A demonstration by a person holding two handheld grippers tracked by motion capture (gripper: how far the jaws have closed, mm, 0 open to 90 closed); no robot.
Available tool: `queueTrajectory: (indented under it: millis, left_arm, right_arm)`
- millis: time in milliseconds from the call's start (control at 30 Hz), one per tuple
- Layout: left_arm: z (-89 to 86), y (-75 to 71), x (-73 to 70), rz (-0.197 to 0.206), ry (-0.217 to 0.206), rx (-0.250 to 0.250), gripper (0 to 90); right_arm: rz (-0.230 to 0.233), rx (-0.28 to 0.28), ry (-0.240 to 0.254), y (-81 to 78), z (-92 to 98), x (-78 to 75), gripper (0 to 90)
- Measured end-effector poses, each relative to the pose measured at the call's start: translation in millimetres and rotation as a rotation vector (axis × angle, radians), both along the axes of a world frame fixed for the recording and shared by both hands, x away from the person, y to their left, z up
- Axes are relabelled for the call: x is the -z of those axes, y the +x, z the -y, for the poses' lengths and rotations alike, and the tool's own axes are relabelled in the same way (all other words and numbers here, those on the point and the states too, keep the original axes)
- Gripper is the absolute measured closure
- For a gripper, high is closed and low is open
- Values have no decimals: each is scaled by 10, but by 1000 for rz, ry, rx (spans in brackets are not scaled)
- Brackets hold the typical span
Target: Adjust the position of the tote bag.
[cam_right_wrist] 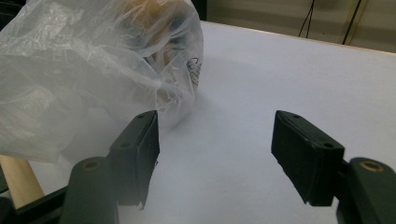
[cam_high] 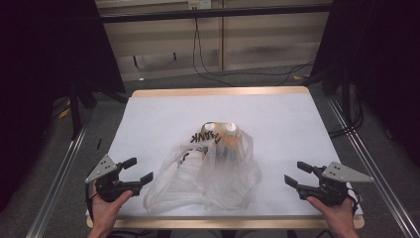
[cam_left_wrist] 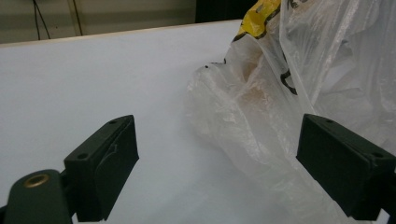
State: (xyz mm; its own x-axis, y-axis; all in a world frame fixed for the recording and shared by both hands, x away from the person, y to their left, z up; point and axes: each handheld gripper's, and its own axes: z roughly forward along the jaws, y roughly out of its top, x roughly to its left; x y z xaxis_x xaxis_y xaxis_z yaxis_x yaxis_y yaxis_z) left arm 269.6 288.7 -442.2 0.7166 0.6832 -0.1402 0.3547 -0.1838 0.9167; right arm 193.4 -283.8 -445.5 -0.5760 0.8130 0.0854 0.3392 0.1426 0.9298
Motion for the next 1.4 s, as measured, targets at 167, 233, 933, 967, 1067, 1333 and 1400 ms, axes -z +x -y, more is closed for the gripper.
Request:
queueTrajectory:
  millis: [167, 233, 933, 967, 1067, 1333, 1400]
  left_arm:
    - [34, -12, -6, -8, 12, 20, 143]
    - [37, -24, -12, -13, 12, 21, 145]
    - [82, -228, -148, 31, -39, 78, 287]
    - [85, -238, -157, 34, -39, 88, 284]
    - [107, -283, -183, 38, -31, 95, 285]
    - [236, -400, -195, 35, 23, 130, 288]
    - [241, -414, -181, 21, 4, 156, 303]
  right_arm:
    - [-14, -21, 1, 0, -6, -3, 374]
    - [-17, -33, 3, 1, -13, -6, 390]
    - [-67, -205, 11, -45, -360, -127, 596]
    - [-67, -212, 17, -51, -375, -141, 606]
    - [-64, -237, 29, -86, -439, -207, 654]
    - [-44, -342, 20, -155, -719, -412, 777]
    - [-39, -374, 26, -162, -777, -458, 816]
